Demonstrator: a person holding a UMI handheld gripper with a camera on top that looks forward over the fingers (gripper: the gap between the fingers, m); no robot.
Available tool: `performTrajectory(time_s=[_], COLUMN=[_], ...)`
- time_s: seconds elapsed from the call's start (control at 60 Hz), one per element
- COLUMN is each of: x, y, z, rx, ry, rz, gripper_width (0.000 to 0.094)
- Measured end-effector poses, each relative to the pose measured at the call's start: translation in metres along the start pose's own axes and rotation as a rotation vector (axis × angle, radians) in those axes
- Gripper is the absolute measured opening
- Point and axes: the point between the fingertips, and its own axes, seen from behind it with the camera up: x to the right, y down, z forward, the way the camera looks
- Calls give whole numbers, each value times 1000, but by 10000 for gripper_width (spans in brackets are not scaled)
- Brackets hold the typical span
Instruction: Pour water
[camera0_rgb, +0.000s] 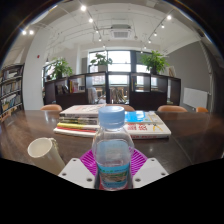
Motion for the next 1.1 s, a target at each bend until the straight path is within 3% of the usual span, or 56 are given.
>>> performTrajectory(time_s=[0.15, 0.233, 0.283, 0.55, 0.717, 0.9, 1.1], x=[3, 8, 5, -15, -63, -116, -143], y=[2, 14, 18, 55, 65, 28, -36], z=[-3, -8, -16, -117, -189, -236, -265], rx=[-5, -74, -106, -287, -393, -401, -320], ry=[26, 56, 57, 142, 137, 95, 82], rz=[25, 19, 24, 54, 66, 51, 39], gripper_width=[489, 711, 777, 830, 838, 848, 850])
